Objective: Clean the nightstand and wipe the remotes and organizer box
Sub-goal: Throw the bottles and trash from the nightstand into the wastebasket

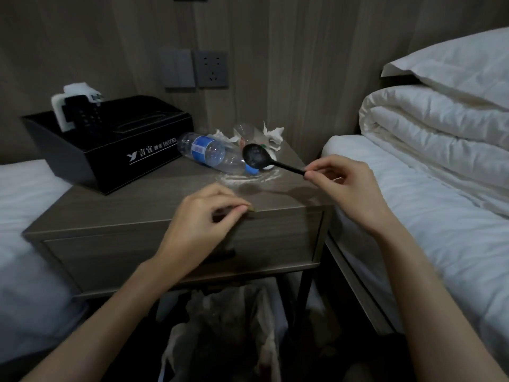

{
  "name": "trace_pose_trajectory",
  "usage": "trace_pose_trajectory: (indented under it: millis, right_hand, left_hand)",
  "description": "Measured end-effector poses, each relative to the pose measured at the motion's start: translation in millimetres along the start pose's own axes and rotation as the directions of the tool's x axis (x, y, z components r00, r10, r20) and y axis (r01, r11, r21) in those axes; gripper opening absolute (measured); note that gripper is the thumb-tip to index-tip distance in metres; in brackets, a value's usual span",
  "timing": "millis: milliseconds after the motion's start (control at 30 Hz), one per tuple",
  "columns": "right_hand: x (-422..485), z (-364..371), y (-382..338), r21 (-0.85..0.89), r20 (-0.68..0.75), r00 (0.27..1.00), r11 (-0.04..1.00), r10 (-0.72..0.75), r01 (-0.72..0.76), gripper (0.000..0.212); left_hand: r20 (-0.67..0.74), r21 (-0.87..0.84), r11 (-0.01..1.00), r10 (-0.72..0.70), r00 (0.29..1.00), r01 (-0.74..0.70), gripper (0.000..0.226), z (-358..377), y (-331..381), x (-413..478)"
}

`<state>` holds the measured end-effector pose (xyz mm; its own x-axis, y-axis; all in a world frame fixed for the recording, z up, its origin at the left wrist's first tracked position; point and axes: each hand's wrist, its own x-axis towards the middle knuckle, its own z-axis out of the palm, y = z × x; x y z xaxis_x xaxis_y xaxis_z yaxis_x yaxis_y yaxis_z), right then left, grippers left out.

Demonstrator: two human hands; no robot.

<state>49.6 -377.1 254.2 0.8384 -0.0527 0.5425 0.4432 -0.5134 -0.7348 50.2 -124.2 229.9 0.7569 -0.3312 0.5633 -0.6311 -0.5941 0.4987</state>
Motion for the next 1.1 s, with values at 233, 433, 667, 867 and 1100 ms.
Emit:
trace_pose_trajectory:
  millis: [233, 433, 667, 867, 1100]
  right_hand:
    - [-14.1, 25.8, -7.2, -0.090, 0.395, 0.919, 0.995, 0.006, 0.032, 0.006]
    - [-35.3, 67.0, -14.3, -0.197, 0.666, 0.738, 0.980, 0.113, 0.027, 0.004]
    - [-70.4, 126.0, 8.1, -0.501, 0.741, 0.609, 0.837, 0.283, 0.221, 0.010]
    - [-92.6, 155.1, 21.6, -0.549, 0.768, 0.568, 0.760, 0.295, 0.348, 0.008]
    - [-63.4, 140.0, -9.2, -0.450, 0.718, 0.674, 0.855, 0.176, 0.256, 0.016]
  left_hand:
    - [0.241, 0.085, 0.986, -0.160, 0.957, 0.143, 0.010, -21.1, -66.2, -82.3]
    - [0.525, 0.257, 0.929, -0.366, 0.768, 0.267, 0.011, -2.7, -107.0, -110.1]
    - [0.657, 0.359, 0.902, -0.427, 0.621, 0.240, 0.015, 23.8, -121.6, -124.6]
    - [0.503, 0.420, 0.882, -0.421, 0.755, 0.212, 0.028, 11.6, -107.8, -107.0]
    - [0.156, 0.257, 0.929, -0.312, 0.937, 0.267, 0.023, -34.2, -70.8, -86.8]
